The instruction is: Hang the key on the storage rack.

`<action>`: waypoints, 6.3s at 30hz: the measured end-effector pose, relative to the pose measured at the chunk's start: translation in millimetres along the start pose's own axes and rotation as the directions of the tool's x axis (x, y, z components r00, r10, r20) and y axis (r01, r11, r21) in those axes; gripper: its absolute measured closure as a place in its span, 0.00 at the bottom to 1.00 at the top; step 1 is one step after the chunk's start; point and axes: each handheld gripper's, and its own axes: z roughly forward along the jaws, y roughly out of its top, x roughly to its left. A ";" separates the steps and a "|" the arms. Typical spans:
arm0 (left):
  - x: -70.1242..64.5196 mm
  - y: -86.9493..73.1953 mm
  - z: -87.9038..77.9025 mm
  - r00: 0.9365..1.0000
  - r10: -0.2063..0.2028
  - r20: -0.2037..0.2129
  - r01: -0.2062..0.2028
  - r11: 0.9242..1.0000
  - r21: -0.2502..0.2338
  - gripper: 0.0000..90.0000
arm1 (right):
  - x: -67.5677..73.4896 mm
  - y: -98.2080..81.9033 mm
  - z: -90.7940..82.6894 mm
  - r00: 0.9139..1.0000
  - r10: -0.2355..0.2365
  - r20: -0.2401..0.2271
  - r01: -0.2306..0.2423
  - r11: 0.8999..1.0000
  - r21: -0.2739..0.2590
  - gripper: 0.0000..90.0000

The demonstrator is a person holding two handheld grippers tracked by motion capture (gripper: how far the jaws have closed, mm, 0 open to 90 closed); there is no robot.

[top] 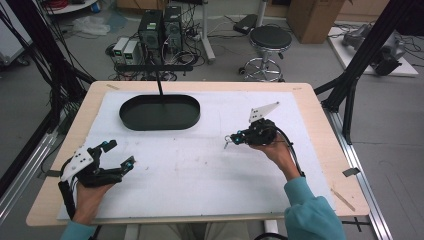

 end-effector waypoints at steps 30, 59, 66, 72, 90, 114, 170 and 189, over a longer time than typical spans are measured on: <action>-25.4 99.9 99.1 0.879 0.037 0.476 -0.123 0.981 0.150 0.22 | 47.7 67.4 15.9 0.959 -0.207 -0.192 0.139 0.938 -0.318 0.99; -67.9 112.7 141.4 0.750 0.057 0.659 -0.227 0.958 0.177 0.66 | 57.0 71.8 18.9 0.944 -0.234 -0.233 0.139 0.922 -0.362 0.99; -68.7 112.7 141.1 0.749 0.037 0.661 -0.220 0.956 0.195 0.80 | 57.6 72.0 20.1 0.943 -0.234 -0.237 0.137 0.921 -0.364 0.99; -68.2 113.4 141.0 0.748 0.029 0.663 -0.208 0.959 0.194 0.87 | 57.9 72.0 20.0 0.943 -0.233 -0.237 0.137 0.922 -0.361 0.99; -69.5 113.7 142.0 0.747 0.036 0.664 -0.219 0.956 0.195 0.97 | 57.6 71.4 18.7 0.942 -0.229 -0.247 0.131 0.924 -0.359 0.99; -51.5 120.8 140.4 0.798 0.032 0.602 -0.225 0.942 0.248 0.99 | 67.7 32.6 -4.8 0.988 -0.048 0.145 0.102 0.914 -0.392 0.01; 75.6 177.5 218.2 0.970 0.154 0.187 -0.233 0.810 0.538 0.98 | 68.3 -129.9 -50.4 0.862 0.225 0.454 0.077 0.827 -0.557 0.01; 81.1 172.3 226.5 0.982 0.152 0.112 -0.189 0.808 0.558 0.98 | 66.8 -134.0 -44.8 0.865 0.240 0.440 0.054 0.829 -0.557 0.01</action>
